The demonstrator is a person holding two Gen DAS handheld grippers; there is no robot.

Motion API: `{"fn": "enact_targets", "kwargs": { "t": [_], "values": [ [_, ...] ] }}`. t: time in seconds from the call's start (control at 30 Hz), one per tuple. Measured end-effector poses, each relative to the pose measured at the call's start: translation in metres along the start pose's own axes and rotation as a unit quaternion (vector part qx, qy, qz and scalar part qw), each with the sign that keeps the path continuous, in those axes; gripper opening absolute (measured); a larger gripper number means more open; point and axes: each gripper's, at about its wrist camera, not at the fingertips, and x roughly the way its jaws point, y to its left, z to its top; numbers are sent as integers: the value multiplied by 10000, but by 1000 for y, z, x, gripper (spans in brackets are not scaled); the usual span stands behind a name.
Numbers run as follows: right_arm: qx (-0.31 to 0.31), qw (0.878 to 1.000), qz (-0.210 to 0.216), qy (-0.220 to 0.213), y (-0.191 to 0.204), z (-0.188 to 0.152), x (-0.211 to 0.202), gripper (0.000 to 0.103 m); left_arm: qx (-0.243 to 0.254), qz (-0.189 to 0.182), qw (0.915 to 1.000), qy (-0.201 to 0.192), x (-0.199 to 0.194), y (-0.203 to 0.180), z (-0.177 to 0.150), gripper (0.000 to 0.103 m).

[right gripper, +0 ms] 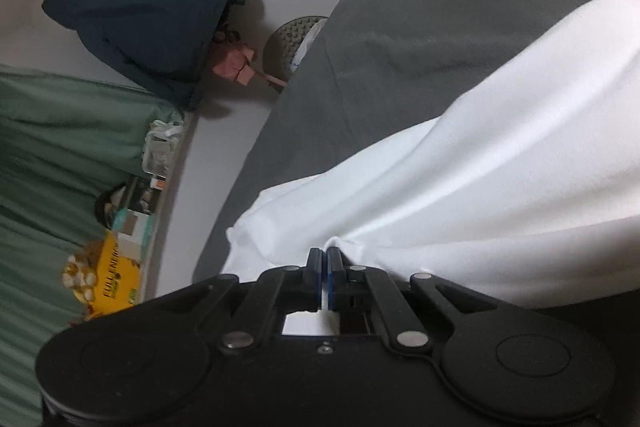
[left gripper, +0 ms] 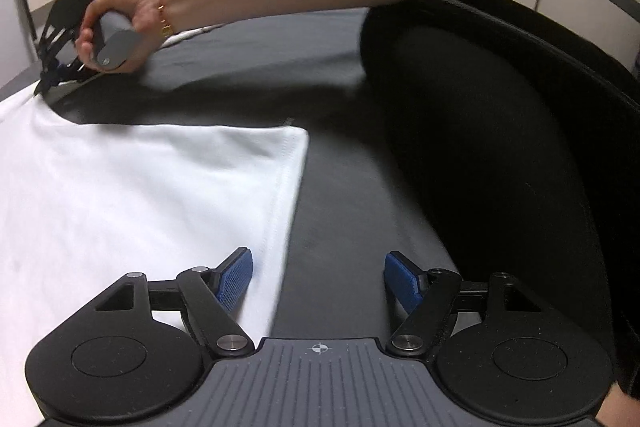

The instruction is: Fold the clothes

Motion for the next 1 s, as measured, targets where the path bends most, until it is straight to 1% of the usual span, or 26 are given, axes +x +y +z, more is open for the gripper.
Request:
{"fn": "enact_targets", "kwargs": {
  "t": [0.13,0.2,0.27,0.3,0.33,0.37,0.43,0.5,0.57,0.6,0.63,0.67,0.77,0.8,0.87,0.9,1.0],
  "values": [
    [-34,10000,-62,-23,2,5,3,3,346,158,9992,112,-7,-18,-4,75],
    [35,10000,-64,30,1,5,3,3,446,222,9986,193,-7,-24,0,83],
    [225,9997,-28,105,-4,2,1,4,564,330,9976,235,-9,-31,1,84],
    [351,9993,19,140,-7,1,-3,7,588,385,9972,250,-10,-34,1,86],
    [440,9989,78,175,-8,0,-6,13,586,448,9969,278,-12,-36,1,87],
    [445,9987,145,199,-7,-1,-10,17,580,503,9966,303,-15,-38,1,87],
    [243,9994,161,202,1,-2,-20,32,569,600,9960,337,-20,-38,0,87],
    [-112,9995,-2,308,12,-3,-28,35,619,795,9943,357,-28,-40,-2,87],
    [-545,9960,-323,629,22,-8,-28,35,672,1053,9914,378,-36,-37,-6,87],
    [-733,9931,-395,822,25,-13,-26,35,648,1174,9902,390,-37,-32,-6,87],
    [-874,9907,-381,967,26,-19,-23,35,572,1281,9893,395,-38,-26,-5,87],
    [-924,9901,-355,999,27,-23,-20,35,453,1365,9889,383,-43,-23,-6,87],
    [-715,9923,-293,972,18,-29,-6,35,116,1568,9870,324,-58,-16,-10,87],
    [-574,9936,-219,951,13,-30,0,31,32,1625,9863,297,-62,-15,-11,87],
    [-347,9952,-31,912,5,-31,10,12,-62,1776,9837,260,-67,-14,-13,87],
    [-287,9959,4,863,2,-31,14,5,-90,1837,9826,273,-68,-13,-15,87],
    [-218,9982,60,551,-4,-31,13,5,-119,1882,9811,425,-76,-10,-23,87]
  ]
}}
